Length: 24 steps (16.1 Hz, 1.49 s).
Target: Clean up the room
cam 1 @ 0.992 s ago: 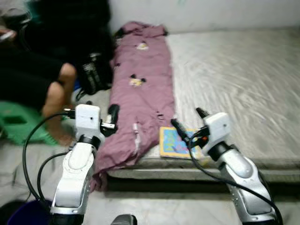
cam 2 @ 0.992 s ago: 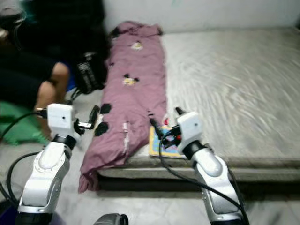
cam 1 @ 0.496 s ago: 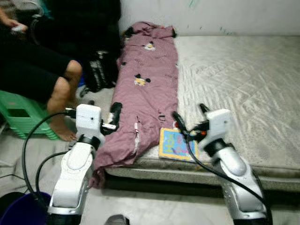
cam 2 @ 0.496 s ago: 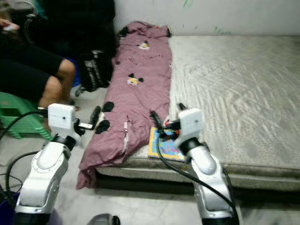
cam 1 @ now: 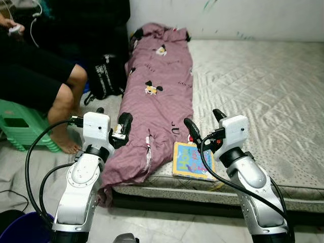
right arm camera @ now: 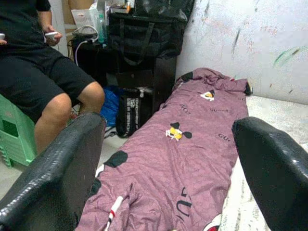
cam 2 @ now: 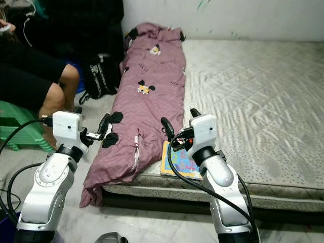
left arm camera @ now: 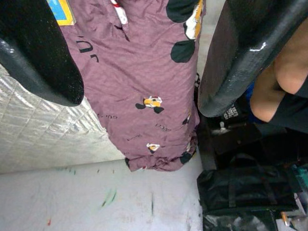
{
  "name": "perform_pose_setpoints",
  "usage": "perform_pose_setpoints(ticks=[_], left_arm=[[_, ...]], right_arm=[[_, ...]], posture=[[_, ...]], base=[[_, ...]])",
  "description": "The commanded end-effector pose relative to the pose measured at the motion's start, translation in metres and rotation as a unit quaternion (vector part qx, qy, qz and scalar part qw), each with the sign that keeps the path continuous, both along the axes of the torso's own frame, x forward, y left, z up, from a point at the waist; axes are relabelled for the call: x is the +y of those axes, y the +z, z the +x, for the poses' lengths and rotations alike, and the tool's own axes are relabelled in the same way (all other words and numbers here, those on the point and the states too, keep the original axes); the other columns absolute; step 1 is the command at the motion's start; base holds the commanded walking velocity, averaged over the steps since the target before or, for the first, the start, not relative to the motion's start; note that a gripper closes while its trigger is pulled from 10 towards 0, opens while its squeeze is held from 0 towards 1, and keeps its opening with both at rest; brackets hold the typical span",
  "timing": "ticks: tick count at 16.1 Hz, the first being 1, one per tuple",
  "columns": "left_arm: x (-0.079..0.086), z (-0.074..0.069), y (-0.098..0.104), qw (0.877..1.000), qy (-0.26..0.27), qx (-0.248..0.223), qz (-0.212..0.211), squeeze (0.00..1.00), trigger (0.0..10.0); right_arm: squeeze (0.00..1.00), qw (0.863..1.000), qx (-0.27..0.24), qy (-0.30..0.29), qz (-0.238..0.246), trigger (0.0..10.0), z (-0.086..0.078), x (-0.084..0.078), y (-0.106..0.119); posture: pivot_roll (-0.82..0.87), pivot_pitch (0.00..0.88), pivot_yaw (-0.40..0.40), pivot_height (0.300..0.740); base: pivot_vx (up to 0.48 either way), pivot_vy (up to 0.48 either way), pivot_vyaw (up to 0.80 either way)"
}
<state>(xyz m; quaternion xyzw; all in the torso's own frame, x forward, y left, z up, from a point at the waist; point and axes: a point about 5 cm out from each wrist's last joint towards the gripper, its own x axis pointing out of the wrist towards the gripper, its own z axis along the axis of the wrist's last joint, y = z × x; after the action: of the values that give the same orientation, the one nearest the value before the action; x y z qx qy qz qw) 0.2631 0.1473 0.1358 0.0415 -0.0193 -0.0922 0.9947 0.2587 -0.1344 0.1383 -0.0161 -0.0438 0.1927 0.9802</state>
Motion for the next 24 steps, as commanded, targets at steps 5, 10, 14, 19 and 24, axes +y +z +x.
perform_pose_setpoints(ticks=[5,10,14,19,24], left_arm=[[0.001,0.001,0.002,1.000,-0.003,-0.005,0.001,0.00,10.0],[0.001,0.003,0.001,1.000,0.005,0.000,0.000,0.00,10.0],[-0.003,0.006,-0.003,1.000,-0.001,0.003,0.004,0.00,10.0],[-0.015,0.019,-0.004,1.000,-0.026,0.001,0.012,0.00,10.0],[-0.006,0.005,-0.012,0.999,0.050,0.000,-0.011,0.00,10.0]], right_arm=[[0.00,1.000,-0.005,-0.009,-0.010,10.0,0.004,-0.001,0.000],[0.00,1.000,-0.010,-0.019,-0.015,10.0,0.007,-0.003,-0.001],[0.00,0.999,-0.023,-0.037,-0.005,10.0,0.011,-0.003,0.000],[0.00,0.997,-0.041,-0.060,-0.004,10.0,0.018,-0.004,0.003],[0.00,0.998,-0.004,0.058,-0.034,10.0,0.029,0.024,-0.008]], posture=[[-0.04,0.000,0.034,0.740],[-0.03,0.000,0.037,0.740],[-0.06,0.000,0.085,0.740],[-0.09,0.000,0.115,0.740],[0.04,0.000,-0.057,0.740]], base=[[0.340,0.000,0.00],[0.117,0.000,0.00],[0.000,0.000,0.00],[0.000,0.000,0.00],[0.000,0.000,0.00]])
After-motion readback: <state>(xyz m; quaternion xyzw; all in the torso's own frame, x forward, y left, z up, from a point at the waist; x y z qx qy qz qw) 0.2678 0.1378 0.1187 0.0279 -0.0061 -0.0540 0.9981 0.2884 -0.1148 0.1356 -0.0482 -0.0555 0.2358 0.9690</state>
